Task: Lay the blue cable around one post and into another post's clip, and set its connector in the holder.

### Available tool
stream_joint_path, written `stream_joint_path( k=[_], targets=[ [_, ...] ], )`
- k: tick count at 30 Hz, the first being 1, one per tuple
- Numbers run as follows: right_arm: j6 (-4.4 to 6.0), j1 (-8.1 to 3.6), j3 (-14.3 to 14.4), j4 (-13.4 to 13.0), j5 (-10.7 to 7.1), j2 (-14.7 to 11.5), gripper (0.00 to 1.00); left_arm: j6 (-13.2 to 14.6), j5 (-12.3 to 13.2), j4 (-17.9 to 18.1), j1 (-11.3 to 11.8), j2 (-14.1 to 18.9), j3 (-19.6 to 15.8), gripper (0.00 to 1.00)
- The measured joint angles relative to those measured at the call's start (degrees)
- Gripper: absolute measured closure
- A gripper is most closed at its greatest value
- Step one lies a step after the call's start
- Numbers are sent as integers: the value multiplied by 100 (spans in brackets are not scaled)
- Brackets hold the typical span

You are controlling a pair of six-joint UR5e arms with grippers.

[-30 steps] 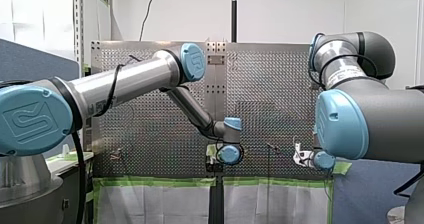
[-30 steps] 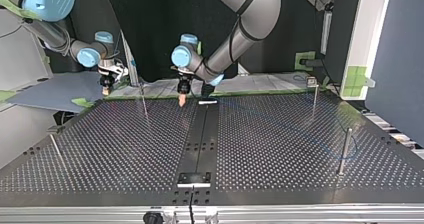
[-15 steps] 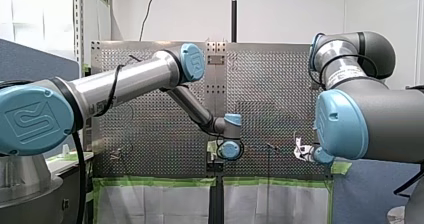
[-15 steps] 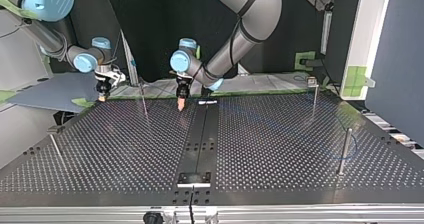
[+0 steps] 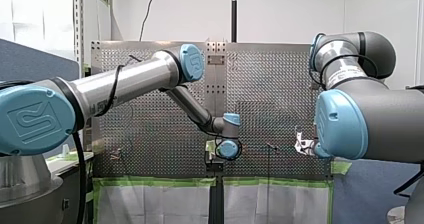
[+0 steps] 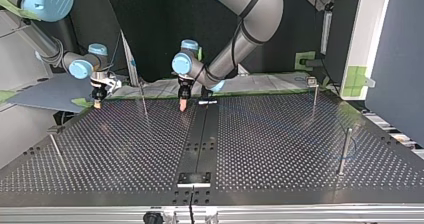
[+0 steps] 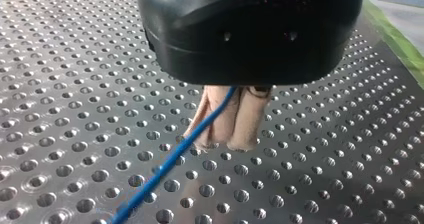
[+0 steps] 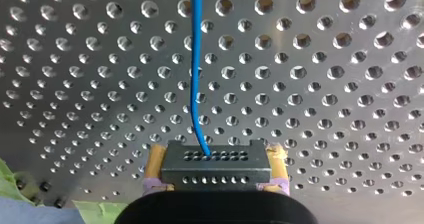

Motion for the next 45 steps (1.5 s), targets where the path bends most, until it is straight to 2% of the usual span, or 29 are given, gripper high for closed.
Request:
stream_joint_path(
  k=[3, 5, 6, 8, 9, 10, 11, 12, 13, 14, 19, 26, 36, 45],
  targets=[
    [-90, -2, -7, -11, 4, 0, 96, -4, 46, -7, 16, -1, 10, 96],
    [-125, -2, -8, 2, 8, 0, 96, -3, 84, -42, 25, 0, 37, 86],
    [-140, -2, -8, 17, 13, 2, 96, -1, 95, -69, 27, 1, 53, 86],
    [-154, 0, -8, 36, 27, 3, 96, 20, 92, -158, 28, 4, 87, 68],
    [-159, 1, -7, 49, 38, 6, 96, 35, 88, -200, 27, 4, 98, 68],
    [-159, 4, -7, 57, 46, 6, 96, 53, 85, -243, 26, 3, 107, 55],
    [-161, 9, -6, 64, 50, 6, 96, 72, 83, -304, 25, 3, 114, 35],
    [-163, 19, -6, 72, 54, 6, 96, 83, 81, -354, 25, 4, 118, 35],
    [-164, 27, -5, 76, 57, 6, 96, 90, 79, -399, 23, 5, 119, 8],
    [-164, 35, -6, 78, 59, 6, 96, 97, 76, -463, 17, 5, 118, 0],
    [-156, 70, -7, 84, 58, 7, 96, 135, 108, -724, -34, 22, 55, 0],
    [-130, 100, -6, 91, 42, 8, 96, 380, 414, -1080, -44, 255, -273, 0],
    [-97, 157, -4, 138, 24, 9, 96, 438, 901, -881, -58, 737, -761, 0],
    [-32, 177, -4, 157, -36, 9, 96, 505, 1321, -1092, -230, 1154, -1181, 0]
  ],
)
